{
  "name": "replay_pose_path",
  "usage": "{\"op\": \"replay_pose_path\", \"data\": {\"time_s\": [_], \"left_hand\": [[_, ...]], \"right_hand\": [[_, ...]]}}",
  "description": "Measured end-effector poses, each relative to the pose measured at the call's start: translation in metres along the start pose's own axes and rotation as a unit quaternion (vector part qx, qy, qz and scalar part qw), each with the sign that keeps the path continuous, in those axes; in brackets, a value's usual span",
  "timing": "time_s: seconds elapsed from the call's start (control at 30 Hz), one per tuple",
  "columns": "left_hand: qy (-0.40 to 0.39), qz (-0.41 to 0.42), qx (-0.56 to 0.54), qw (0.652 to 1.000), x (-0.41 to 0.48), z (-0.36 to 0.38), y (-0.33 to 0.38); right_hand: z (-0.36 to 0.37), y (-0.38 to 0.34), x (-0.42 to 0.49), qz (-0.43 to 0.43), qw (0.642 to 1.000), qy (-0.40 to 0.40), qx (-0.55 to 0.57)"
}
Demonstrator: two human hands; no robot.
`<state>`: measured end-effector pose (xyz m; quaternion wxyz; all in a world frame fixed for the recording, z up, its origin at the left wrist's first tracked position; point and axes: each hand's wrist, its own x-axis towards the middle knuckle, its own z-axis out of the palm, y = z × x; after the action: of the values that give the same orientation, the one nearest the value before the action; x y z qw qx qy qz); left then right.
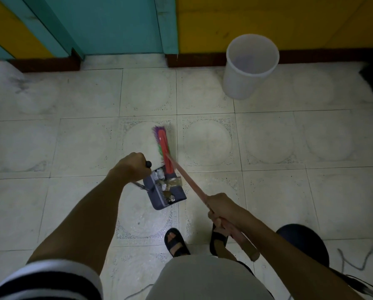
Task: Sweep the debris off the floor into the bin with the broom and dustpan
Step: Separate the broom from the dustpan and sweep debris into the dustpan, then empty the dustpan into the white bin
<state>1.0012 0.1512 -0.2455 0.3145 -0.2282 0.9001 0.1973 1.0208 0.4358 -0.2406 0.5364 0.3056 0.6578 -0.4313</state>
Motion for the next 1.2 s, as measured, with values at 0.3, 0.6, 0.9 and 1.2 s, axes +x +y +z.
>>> {"op": "replay_pose_path", "data": {"time_s": [0.3, 0.6, 0.9, 1.2], "left_hand": [[0.015, -0.002, 0.023, 1.000, -0.019, -0.020, 0.015], [0.103, 0.051, 0.035, 0.993, -0.047, -0.105, 0.096], [0.209, 0.111, 0.119, 0.964, -0.079, -0.169, 0.210], [0.293, 0.191, 0.206, 0.914, -0.061, -0.228, 0.298]], "right_hand": [[-0.053, -0.015, -0.042, -0.082, 0.994, 0.059, -0.037], [-0.130, -0.032, -0.042, -0.091, 0.991, 0.082, 0.046], [-0.195, -0.073, -0.068, -0.172, 0.963, 0.021, 0.206], [-0.237, -0.146, -0.061, -0.197, 0.887, 0.016, 0.418]]}}
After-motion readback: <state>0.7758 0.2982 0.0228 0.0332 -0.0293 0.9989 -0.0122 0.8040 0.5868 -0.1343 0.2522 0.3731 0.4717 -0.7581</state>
